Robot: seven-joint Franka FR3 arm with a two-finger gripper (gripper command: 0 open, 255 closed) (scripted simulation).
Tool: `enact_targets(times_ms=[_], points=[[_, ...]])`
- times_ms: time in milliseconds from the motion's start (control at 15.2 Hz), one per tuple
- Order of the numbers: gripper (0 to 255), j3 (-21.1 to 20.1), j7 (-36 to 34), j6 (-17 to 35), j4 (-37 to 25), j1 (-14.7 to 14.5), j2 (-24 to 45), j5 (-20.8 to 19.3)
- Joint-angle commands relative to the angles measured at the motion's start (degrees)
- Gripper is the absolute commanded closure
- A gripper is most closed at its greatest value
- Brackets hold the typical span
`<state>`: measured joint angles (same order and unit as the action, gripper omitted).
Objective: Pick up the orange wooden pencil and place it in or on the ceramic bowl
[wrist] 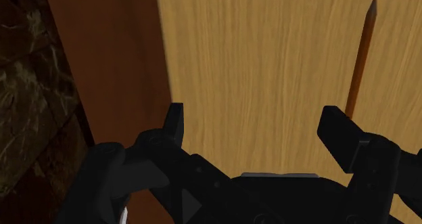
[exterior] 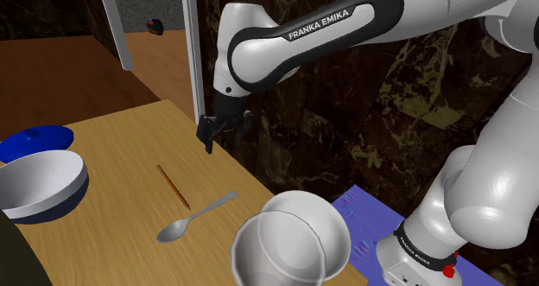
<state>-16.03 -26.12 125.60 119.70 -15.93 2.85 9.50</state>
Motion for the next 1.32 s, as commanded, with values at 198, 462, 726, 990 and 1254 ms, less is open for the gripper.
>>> enact_targets(times_ms=[198, 462, 726, 990, 1254], points=[[0, -1.7, -2.8, 2.8, -8.3, -2.6, 9.0, -2.1], [0, -2.4, -4.9, 3.7, -16.2, -5.2, 16.3, -4.2], [0, -2.4, -5.9, 4.9, -19.7, -6.8, 20.3, -5.4], [0, -2.2, -6.2, 7.1, -19.4, -7.3, 22.2, -5.9], [0, -2.1, -6.3, 8.0, -19.3, -7.6, 23.0, -6.2]])
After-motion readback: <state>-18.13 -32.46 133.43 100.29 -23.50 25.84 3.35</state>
